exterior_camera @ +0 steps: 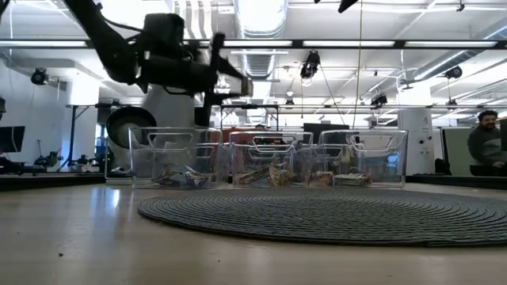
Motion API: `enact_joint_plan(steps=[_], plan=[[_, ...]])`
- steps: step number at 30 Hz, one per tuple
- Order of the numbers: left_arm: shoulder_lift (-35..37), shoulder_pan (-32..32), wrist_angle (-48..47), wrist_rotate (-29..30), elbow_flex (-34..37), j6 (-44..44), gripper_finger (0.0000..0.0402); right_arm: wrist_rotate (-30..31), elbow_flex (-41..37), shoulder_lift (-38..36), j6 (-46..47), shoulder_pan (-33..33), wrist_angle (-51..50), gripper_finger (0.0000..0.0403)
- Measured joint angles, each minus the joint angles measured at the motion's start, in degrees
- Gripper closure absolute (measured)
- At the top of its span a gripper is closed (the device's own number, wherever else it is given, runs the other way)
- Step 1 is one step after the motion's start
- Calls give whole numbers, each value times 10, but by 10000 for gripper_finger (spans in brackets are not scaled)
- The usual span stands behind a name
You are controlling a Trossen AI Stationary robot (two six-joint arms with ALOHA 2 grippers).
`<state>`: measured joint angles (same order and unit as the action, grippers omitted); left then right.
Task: Pick and place Granola Bars by type
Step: Put the yellow granola bar into the middle bin
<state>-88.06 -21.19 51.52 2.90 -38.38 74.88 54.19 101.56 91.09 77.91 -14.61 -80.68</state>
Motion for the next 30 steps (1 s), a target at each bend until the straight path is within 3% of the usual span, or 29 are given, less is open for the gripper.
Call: enact_joint_plan(steps=[11,16,18,23,30], plan=[[-63,0,-326,99,-155,-107,285,0,0,0,-1,4,-18,177],[-89,0,-452,96,-231,-208,285,0,0,0,0,4,-30,177],[-97,3,-466,95,-249,-266,284,0,0,0,0,4,-31,177],[-110,15,-468,163,-279,-366,284,0,0,0,-1,4,-31,177],[-116,27,-491,162,-284,-285,257,0,0,-8,0,4,-31,177]])
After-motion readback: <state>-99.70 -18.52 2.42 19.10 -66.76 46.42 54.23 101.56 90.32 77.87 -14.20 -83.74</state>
